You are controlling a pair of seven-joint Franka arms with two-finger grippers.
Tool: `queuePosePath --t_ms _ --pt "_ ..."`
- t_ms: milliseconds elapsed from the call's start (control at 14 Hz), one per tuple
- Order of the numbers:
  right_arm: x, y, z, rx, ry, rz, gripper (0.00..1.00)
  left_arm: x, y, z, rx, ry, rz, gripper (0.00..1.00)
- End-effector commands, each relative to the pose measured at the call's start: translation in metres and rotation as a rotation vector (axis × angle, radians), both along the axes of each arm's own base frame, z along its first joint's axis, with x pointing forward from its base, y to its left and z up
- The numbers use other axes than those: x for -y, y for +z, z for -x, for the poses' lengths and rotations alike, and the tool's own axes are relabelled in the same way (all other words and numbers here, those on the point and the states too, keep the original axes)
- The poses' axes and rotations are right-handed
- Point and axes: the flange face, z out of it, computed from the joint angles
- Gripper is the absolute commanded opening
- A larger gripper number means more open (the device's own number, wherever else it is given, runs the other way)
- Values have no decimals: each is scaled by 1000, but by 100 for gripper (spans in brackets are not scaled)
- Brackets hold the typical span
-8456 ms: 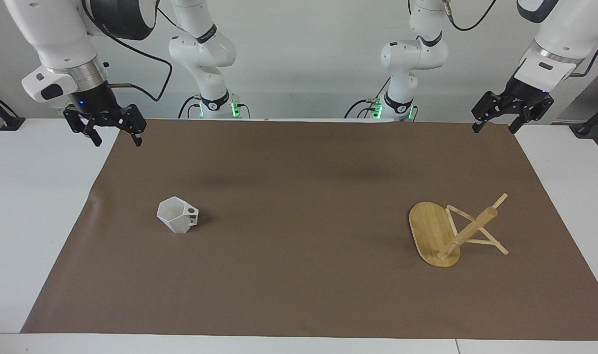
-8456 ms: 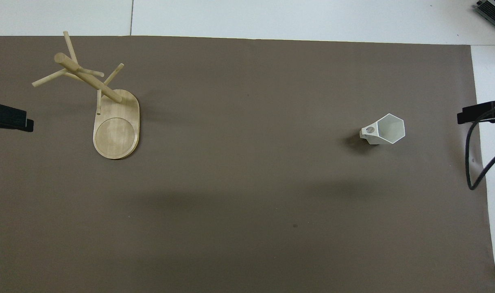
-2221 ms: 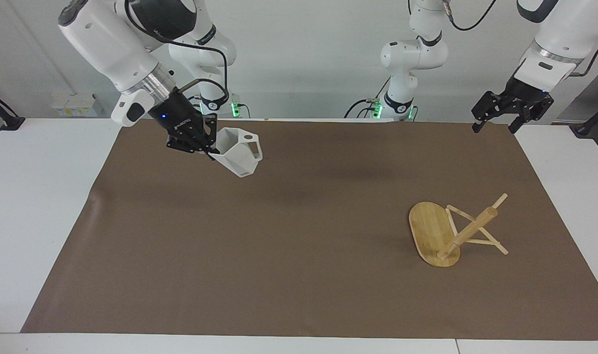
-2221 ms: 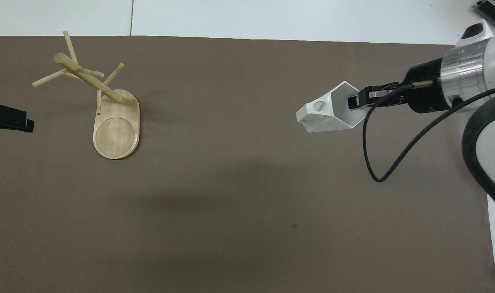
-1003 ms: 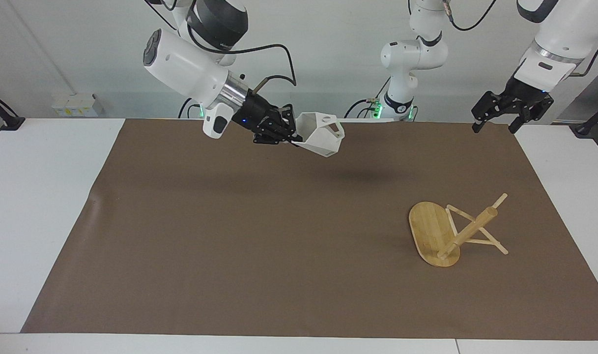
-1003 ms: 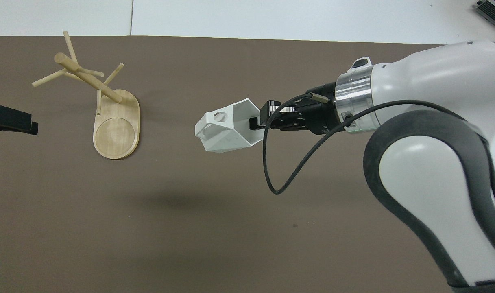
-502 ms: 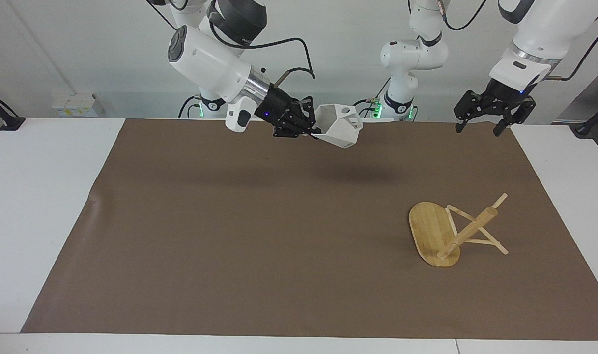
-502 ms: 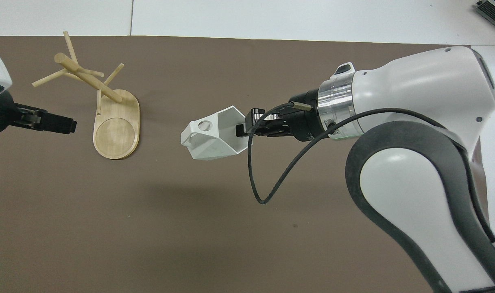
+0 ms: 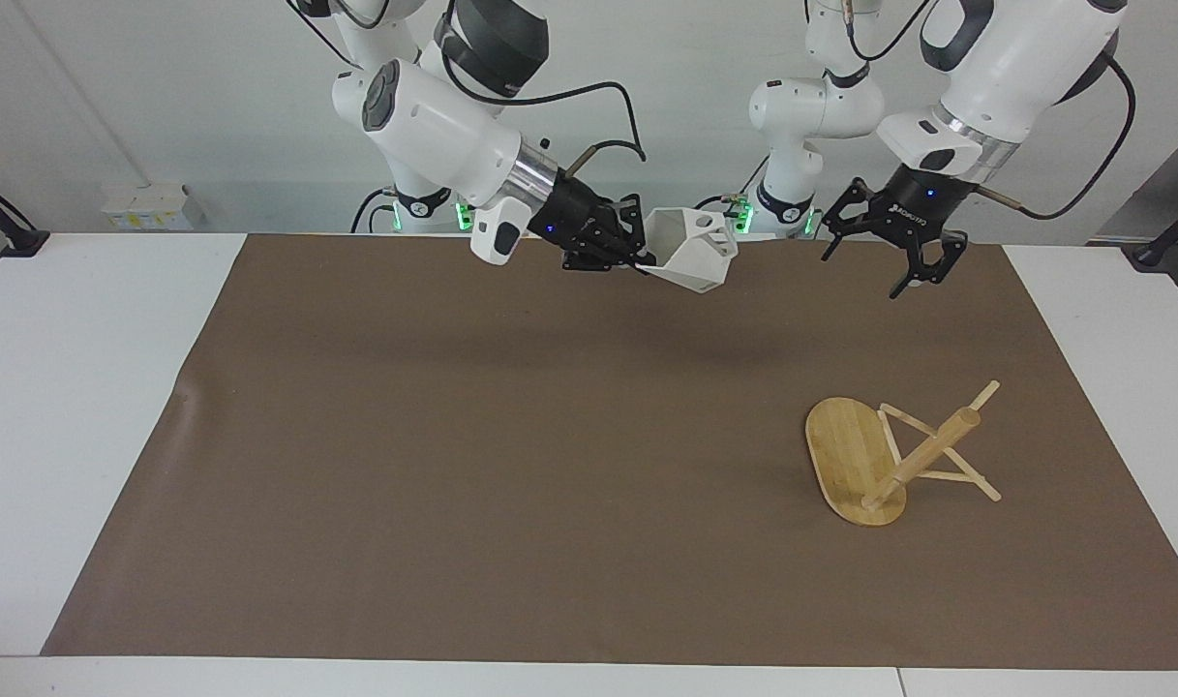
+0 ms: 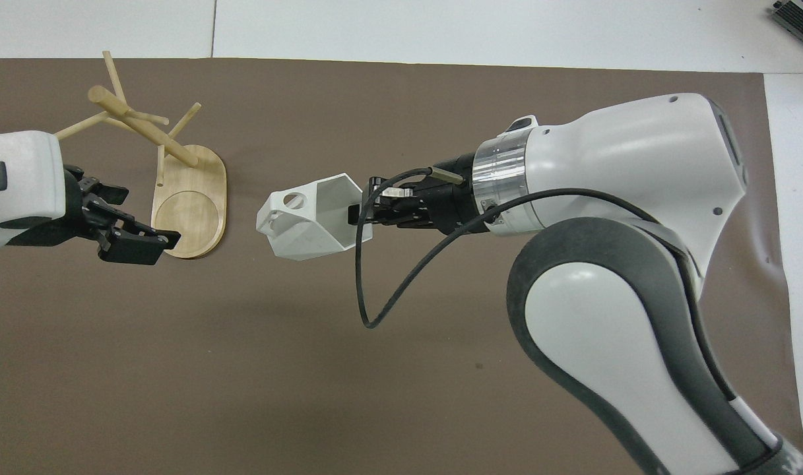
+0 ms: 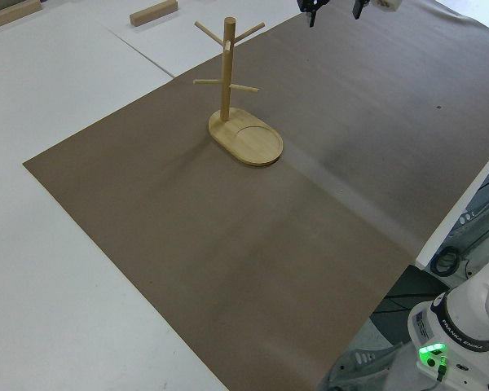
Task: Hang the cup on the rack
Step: 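Carry the cup with the right gripper while the left gripper approaches it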
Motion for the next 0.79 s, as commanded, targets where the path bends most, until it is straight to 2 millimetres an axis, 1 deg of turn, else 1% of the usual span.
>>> queuePosePath --t_ms 0,72,287,358,430,502,573,717 --pt "-8 -3 0 -30 -37 -33 0 9 -10 24 58 -143 46 100" --pt "-8 -3 1 -33 -38 -32 0 18 -10 29 56 -167 66 100" --pt "-9 -4 1 -42 -43 -33 0 18 -10 36 80 -335 107 100" --pt "-11 -4 2 -52 -49 -33 0 19 -13 39 82 -384 110 100" --pt "-16 -4 5 -63 -48 -36 0 24 -14 41 89 -416 122 100" --pt "-15 -4 3 -63 -62 -38 0 27 -15 41 94 -434 146 100" --pt "-15 -3 3 -66 -76 -41 0 30 -15 38 93 -434 187 100" --pt "-18 -2 3 -69 -89 -46 0 36 -27 21 56 -431 236 100"
